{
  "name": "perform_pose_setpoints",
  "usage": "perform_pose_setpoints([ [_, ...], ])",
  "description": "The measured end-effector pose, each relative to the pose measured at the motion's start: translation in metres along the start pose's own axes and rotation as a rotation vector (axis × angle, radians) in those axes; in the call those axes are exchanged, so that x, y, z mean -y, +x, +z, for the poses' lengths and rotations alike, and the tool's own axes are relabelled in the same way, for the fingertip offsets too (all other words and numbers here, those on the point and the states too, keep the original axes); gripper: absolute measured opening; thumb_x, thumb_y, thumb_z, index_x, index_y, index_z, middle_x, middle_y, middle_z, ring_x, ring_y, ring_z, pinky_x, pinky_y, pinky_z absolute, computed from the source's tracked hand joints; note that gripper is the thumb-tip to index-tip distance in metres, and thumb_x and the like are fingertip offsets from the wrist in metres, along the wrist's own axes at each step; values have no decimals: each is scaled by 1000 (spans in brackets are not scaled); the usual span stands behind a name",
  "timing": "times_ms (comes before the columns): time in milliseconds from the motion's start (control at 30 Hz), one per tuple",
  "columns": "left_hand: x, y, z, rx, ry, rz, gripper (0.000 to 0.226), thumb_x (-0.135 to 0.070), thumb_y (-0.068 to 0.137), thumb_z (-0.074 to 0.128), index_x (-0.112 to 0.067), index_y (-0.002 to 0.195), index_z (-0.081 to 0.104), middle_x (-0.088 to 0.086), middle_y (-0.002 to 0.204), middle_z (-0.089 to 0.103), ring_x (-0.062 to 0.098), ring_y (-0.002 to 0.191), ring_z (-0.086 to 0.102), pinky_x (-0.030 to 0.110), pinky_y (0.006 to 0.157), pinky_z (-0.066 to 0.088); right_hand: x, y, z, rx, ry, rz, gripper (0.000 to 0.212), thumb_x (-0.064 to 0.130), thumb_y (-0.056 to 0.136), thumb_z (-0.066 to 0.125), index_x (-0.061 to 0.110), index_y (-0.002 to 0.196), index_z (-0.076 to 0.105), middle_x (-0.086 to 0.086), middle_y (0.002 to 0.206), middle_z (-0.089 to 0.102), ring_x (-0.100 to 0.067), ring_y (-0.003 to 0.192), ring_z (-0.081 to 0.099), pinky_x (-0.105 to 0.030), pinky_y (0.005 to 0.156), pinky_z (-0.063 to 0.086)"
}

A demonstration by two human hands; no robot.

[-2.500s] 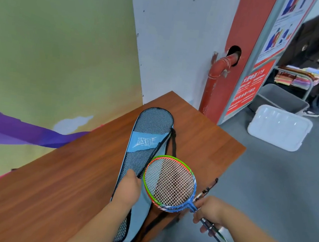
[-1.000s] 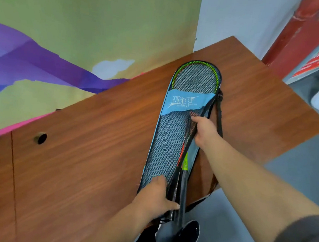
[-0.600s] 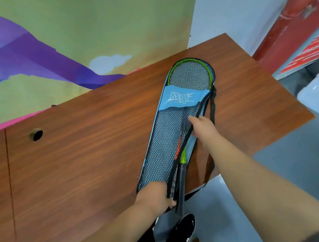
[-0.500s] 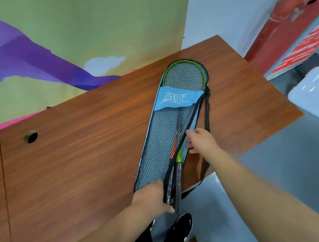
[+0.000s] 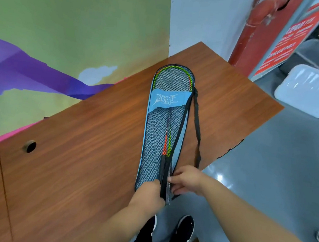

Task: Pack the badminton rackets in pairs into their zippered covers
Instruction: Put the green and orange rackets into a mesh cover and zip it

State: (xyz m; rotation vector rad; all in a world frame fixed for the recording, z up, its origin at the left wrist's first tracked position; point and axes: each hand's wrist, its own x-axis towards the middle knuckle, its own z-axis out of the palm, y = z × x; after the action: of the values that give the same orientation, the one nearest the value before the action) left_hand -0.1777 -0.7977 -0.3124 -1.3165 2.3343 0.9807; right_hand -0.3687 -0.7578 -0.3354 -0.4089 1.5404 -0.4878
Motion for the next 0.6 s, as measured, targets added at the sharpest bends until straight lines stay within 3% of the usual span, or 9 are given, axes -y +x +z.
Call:
perform_pose_setpoints([
  [100,-8,-5,-6,-11,-100,7,19,-29,75,71,-22,73,53,-7,71,64,15,72,62,29,62,47,-3,-4,-2,29,96,0,27,14,97,77,1,115,62,-20,98,74,-21,70,76,-34,67,66],
  [167,-15,-7,-10,-1,-138,30,15,-26,71,71,-19,74,58,-5,75,70,15,73,66,31,65,52,-4,-4,-4,21,73,-18,20,13,96,76,7,112,66,-15,98,78,-19,70,74,-35,72,65],
  [300,-22,-6,-14,24,-177,32,17,-28,69,76,-22,73,61,-2,80,75,14,77,70,31,72,57,0,-12,-9,25,209,-60,31,-2,94,66,10,121,72,-15,111,82,-34,102,79,-50,90,63],
  [367,-25,-5,-15,-1,-152,23,21,-36,67,73,-21,76,60,-4,79,74,16,77,70,36,73,59,1,-20,-15,55,261,-65,31,-1,94,67,9,123,72,-17,114,81,-36,112,77,-50,94,62],
  [467,-34,-6,-16,-9,-38,20,26,-39,67,64,-20,80,53,-1,86,71,24,84,68,35,71,57,1,-30,-26,114,365,-74,30,4,100,67,11,129,69,-15,122,79,-34,119,74,-45,92,65],
  [600,-49,-7,-16,6,35,-43,19,-26,78,57,-21,94,49,5,105,66,32,100,67,37,76,54,7,-40,-39,88,410,-61,33,3,104,59,12,136,65,-13,124,79,-30,113,77,-41,83,67],
])
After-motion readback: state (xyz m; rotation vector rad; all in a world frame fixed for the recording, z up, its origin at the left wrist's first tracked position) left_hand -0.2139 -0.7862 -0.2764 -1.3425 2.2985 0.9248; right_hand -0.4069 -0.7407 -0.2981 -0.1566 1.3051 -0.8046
